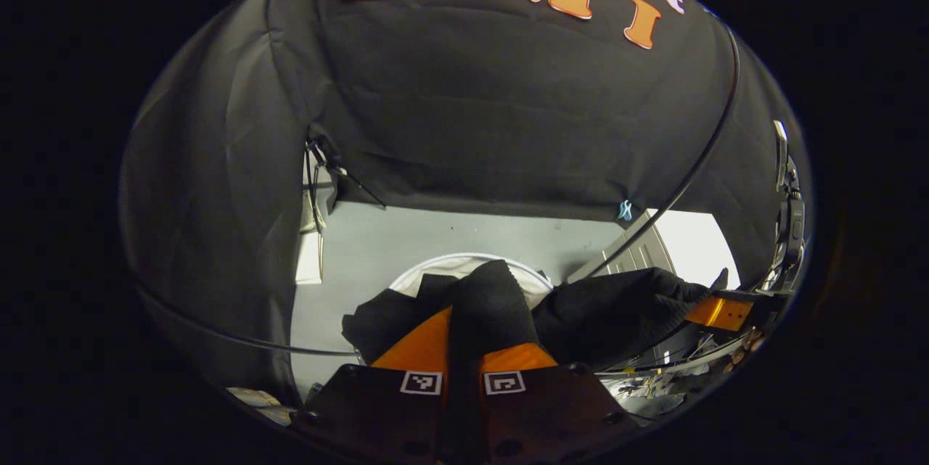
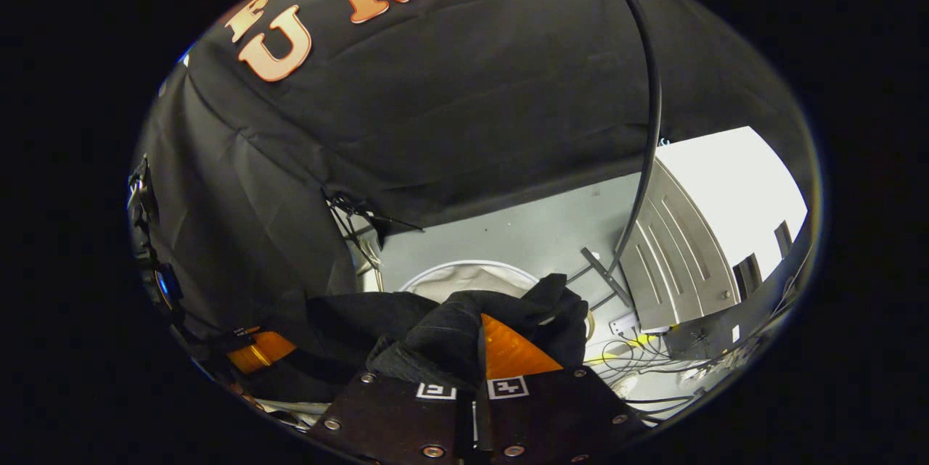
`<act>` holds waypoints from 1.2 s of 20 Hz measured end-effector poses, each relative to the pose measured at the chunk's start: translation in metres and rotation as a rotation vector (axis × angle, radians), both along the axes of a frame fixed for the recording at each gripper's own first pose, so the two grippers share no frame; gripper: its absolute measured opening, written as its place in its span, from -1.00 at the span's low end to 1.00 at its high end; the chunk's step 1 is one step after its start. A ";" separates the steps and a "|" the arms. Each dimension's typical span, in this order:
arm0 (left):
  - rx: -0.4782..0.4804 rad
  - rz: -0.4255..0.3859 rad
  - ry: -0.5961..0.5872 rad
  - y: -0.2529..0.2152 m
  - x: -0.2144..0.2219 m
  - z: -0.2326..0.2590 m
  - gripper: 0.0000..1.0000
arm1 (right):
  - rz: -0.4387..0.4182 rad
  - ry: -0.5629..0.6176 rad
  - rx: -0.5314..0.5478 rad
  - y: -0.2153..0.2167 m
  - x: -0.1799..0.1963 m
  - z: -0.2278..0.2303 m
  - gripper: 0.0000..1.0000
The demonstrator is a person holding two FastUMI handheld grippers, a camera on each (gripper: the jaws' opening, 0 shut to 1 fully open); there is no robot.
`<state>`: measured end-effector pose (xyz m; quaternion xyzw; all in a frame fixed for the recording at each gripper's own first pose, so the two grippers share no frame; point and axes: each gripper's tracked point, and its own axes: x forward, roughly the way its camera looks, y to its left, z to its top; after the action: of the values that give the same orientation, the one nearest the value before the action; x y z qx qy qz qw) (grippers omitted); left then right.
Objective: Grasp the clothes on the hanger with both hands and then place them into the laundry hamper below.
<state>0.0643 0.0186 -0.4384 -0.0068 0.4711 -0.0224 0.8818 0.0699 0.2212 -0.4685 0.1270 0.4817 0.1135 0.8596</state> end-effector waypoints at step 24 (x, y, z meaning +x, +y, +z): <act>0.054 0.037 0.184 0.006 -0.022 -0.055 -0.18 | 0.076 0.061 -0.108 -0.009 -0.001 -0.064 -0.43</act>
<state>0.0426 0.0250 -0.4936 0.0065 0.5503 0.0074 0.8349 0.0690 0.2117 -0.5327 0.0656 0.5177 0.1158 0.8452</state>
